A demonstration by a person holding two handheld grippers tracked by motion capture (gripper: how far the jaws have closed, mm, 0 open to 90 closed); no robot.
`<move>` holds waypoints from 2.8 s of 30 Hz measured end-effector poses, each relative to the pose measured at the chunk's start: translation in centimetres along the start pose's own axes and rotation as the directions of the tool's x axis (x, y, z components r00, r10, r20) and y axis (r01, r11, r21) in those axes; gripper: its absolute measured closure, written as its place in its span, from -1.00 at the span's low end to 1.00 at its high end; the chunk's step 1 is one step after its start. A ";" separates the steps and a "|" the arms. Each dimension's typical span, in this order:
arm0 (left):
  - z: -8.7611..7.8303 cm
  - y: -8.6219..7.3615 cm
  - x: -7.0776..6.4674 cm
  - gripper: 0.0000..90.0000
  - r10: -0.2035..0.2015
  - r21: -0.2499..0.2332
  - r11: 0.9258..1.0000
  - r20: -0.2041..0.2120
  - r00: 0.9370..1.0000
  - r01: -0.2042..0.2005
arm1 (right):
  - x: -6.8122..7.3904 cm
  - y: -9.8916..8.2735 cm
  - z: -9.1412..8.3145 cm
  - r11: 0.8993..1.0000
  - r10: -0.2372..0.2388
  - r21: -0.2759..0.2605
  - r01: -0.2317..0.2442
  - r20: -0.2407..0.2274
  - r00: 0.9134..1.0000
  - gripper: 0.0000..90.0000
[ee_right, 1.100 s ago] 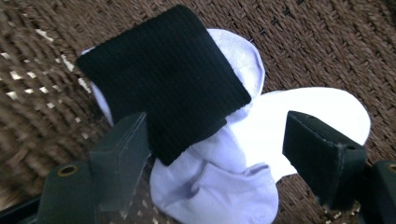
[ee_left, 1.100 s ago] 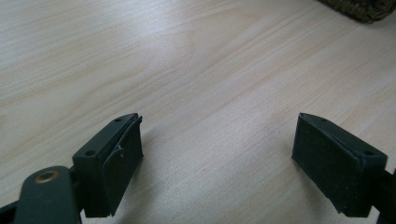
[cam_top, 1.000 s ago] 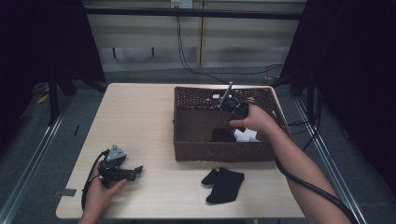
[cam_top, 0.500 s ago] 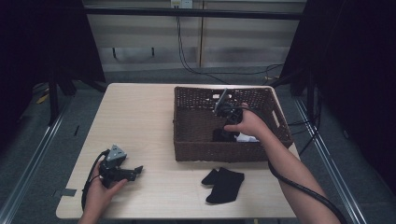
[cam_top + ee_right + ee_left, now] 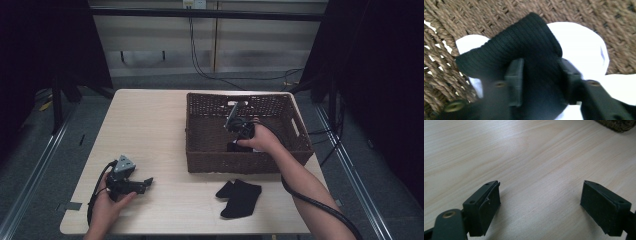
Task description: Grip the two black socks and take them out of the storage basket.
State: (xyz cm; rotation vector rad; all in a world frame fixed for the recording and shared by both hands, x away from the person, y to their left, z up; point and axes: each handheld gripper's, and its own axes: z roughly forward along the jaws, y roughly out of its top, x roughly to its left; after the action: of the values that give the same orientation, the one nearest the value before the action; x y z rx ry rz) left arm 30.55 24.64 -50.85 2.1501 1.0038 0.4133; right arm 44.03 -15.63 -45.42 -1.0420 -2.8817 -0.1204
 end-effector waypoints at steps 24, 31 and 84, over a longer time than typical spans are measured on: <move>0.0 0.0 0.0 -0.66 -0.008 -0.002 1.000 0.000 1.000 0.008 | -0.6 -1.9 -7.0 1.000 0.006 -0.004 -0.006 -0.011 1.000 0.74; 0.0 0.0 0.0 -0.66 -0.008 -0.002 1.000 0.000 1.000 0.008 | -0.2 -2.0 -9.3 1.000 -0.009 -0.003 0.009 0.001 1.000 0.74; 0.0 0.0 0.0 -0.66 -0.007 -0.001 1.000 -0.002 1.000 0.007 | 9.2 -5.5 -18.2 0.972 -0.227 -0.053 0.227 0.010 0.974 0.73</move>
State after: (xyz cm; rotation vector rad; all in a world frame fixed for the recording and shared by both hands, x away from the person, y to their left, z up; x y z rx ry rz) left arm 30.54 24.60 -50.84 2.1450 1.0110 0.4127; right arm 34.23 -15.76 -26.70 -0.7155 -3.0072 -0.2095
